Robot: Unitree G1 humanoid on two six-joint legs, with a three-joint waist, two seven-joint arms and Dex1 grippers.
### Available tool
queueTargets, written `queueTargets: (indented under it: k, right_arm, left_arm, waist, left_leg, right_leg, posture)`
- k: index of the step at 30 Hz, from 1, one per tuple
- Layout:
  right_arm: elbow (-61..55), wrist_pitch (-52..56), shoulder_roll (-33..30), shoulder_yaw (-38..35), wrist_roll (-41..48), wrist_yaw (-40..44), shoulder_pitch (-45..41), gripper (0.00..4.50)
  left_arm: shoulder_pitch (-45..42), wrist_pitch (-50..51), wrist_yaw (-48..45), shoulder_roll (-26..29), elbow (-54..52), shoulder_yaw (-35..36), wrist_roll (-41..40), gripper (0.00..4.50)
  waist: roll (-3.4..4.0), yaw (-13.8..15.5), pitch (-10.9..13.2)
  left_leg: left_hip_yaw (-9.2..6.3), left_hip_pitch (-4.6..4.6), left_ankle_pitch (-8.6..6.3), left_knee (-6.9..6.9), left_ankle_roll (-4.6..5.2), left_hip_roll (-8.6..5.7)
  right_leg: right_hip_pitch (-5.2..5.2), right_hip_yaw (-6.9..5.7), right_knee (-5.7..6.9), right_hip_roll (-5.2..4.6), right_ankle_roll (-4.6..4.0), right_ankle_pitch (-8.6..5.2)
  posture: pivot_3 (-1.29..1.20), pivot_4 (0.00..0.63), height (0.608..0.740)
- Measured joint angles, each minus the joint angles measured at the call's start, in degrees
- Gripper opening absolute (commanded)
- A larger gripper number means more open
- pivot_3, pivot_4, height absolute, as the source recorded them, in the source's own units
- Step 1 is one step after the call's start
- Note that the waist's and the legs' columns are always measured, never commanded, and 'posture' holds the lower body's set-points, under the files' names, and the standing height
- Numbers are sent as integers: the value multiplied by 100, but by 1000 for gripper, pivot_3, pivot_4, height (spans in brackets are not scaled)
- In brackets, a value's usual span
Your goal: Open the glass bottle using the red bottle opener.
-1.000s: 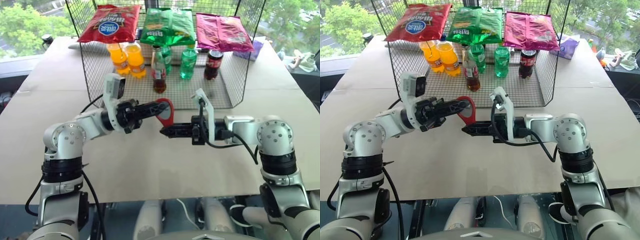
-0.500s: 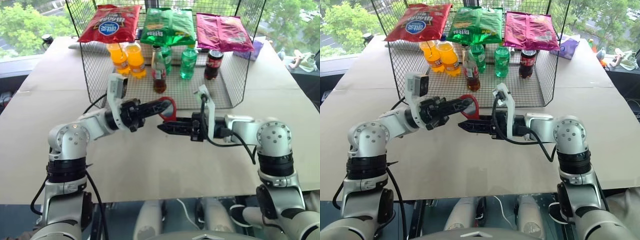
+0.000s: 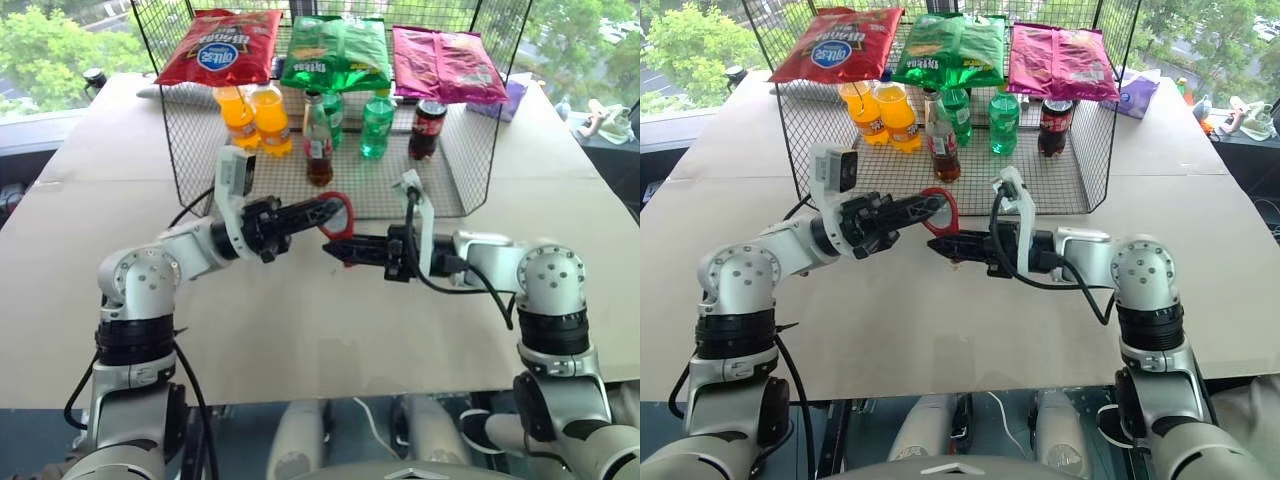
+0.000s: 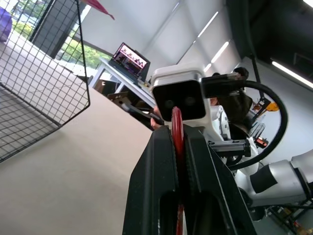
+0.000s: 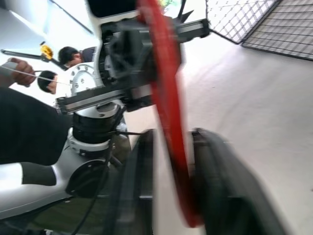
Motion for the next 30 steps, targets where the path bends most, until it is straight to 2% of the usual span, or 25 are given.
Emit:
queueTargets:
  k: [6, 9, 12, 14, 15, 16, 17, 21, 24, 30]
  right_arm:
    - [0, -9, -25, 0, -2, 84, 0, 108]
    - [-12, -10, -28, 20, -3, 88, 0, 0]
    - [-18, -7, -107, 77, -174, 54, 59, 0]
    - [-155, -145, -233, 172, -476, 66, 102, 0]
    - [-421, -359, -487, 358, -934, 91, 167, 0]
    - [-516, -449, -644, 428, -1168, 104, 202, 0]
    - [-662, -640, -850, 537, -1541, 128, 259, 0]
    - [-1307, -1578, -1699, 1290, -3227, 203, 408, 0]
    - [-1718, -2241, -2423, 1989, -4687, 141, 410, 0]
    - [-2186, -2271, -2789, 2742, -6636, -368, 360, 0]
  left_arm:
    - [0, 0, 1, -1, 0, -1, -59, 0]
    - [0, 18, 60, 8, -1, 2, -79, 929]
    - [1, -45, 253, 76, -19, 191, -85, 2341]
    - [109, -280, 343, 207, -177, 204, 160, 3311]
    - [332, -517, 402, 350, -353, 215, 433, 3893]
    - [456, -628, 437, 421, -393, 231, 582, 4305]
    - [627, -843, 506, 463, -451, 268, 835, 4480]
    - [866, -1984, 1179, 446, -528, 284, 2089, 4480]
    - [552, -2599, 1744, 416, -327, 102, 3013, 4480]
    - [-259, -3780, 1795, 227, 864, -437, 4135, 4480]
  waist:
    - [1, 4, 0]
    - [1, 2, 0]
    - [1, 0, 1]
    - [3, 0, 2]
    - [6, 0, 3]
    - [7, 0, 4]
    - [7, 1, 4]
    - [8, 51, 5]
    - [8, 95, 4]
    - [4, 156, 2]
  left_leg:
    - [0, -1, 0, 0, 0, 0]
    - [0, -1, 0, 0, 0, 0]
    - [0, -1, 0, -1, 0, 0]
    - [2, -2, 0, -5, 0, 0]
    - [4, -2, -1, -8, -1, -1]
    - [5, -3, -1, -12, -1, -1]
    - [5, -6, -1, -15, -1, -1]
    - [3, -28, 0, -16, -3, -4]
    - [-4, -68, 4, 2, -7, -5]
    - [32, -102, 19, 6, -30, -5]
  right_leg:
    - [0, 0, -2, 0, 0, 0]
    - [0, 0, -3, 0, 0, 0]
    - [0, 0, -4, 0, -1, 0]
    - [0, 0, -11, 0, -2, -1]
    - [-1, 1, -19, -1, -3, -2]
    - [-1, 1, -24, -2, -8, -4]
    - [-3, 1, -31, -1, -9, -5]
    - [-22, -5, -39, -3, -10, -5]
    - [-49, -16, -39, -3, -1, 0]
    - [-78, -18, -41, 1, 5, 4]
  posture:
    - [0, 150, 740]
    - [0, 150, 740]
    - [0, 150, 740]
    - [0, 150, 740]
    - [0, 150, 740]
    - [0, 150, 740]
    - [0, 150, 740]
    - [0, 150, 740]
    - [0, 150, 740]
    - [0, 150, 740]
